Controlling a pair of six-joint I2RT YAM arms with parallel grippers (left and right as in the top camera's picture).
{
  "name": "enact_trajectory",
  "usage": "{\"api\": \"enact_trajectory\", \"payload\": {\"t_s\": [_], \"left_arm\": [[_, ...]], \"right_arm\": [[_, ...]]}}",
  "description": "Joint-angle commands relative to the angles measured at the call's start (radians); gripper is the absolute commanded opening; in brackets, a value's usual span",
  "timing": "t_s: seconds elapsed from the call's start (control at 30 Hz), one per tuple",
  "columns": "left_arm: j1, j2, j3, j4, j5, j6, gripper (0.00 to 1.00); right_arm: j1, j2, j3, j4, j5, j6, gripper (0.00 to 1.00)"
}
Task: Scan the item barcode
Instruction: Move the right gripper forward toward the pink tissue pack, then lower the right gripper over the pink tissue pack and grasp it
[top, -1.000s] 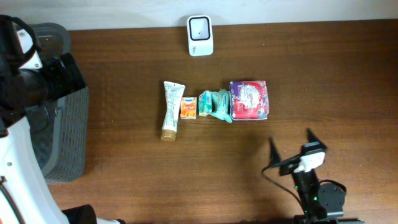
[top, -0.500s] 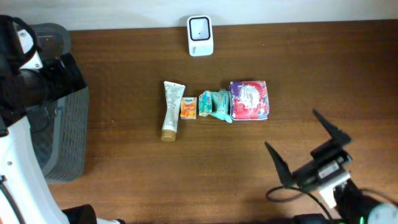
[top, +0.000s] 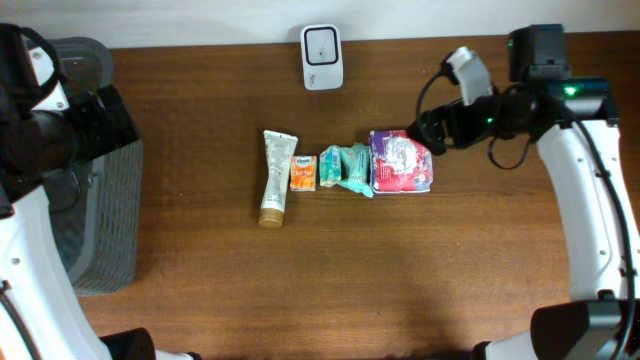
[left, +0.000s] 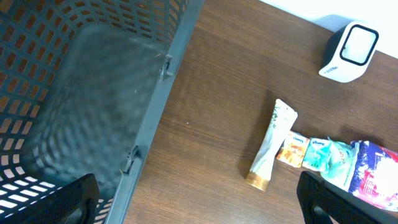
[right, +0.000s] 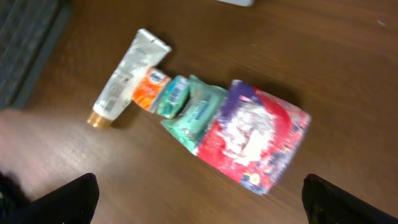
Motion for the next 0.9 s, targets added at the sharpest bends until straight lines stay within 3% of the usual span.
{"api": "enact_trajectory", "payload": {"t_s": [0.0,0.17,0.2,0.23,0.4,0.43,0.47,0.63,0.7,0.77,0.87], "left_arm": [[0.004,-0.004,0.002,0.000,-0.004,0.013,0.99],[0.005,-0.004,0.002,0.000,-0.004,0.013,0.99],[0.004,-0.004,0.002,0.000,-0.004,0.013,0.99],[0.004,-0.004,0.002,0.000,-0.004,0.013,0.99],[0.004,-0.004,0.002,0.000,-0.004,0.013,0.99],[0.005,-0.004,0.002,-0.001,-0.004,0.013,0.99],[0.005,-0.004,0.002,0.000,-0.004,0.013,0.99],[0.004,-0.004,0.002,0.000,-0.004,0.013,0.99],[0.004,-0.004,0.002,-0.001,-0.004,0.013,0.99],[0.005,-0.004,0.002,0.000,-0.004,0.013,0.99],[0.004,-0.004,0.002,0.000,-0.004,0.013,0.99]], "right_arm": [[-0.113,0.074,0.021,0.005,0.044,0.124,0.99],[-0.153,0.334,0.019,-0.031,-0.056,0.122,0.99],[-0.153,0.380,0.019,-0.026,-0.080,0.121,0.88],[-0.153,0.422,0.019,-0.026,-0.103,0.120,0.82],[-0.151,0.540,0.019,-0.025,-0.179,0.060,0.77],[-0.151,0.563,0.018,-0.027,-0.178,0.060,0.67],[-0.151,0.575,0.011,-0.023,-0.178,0.060,0.64],[-0.150,0.577,-0.185,0.132,-0.239,0.040,0.61],[-0.150,0.577,-0.216,0.149,-0.265,0.042,0.28],[-0.150,0.570,-0.172,0.099,-0.271,0.042,0.04],[-0.150,0.531,0.004,-0.052,-0.197,0.042,0.04]]}}
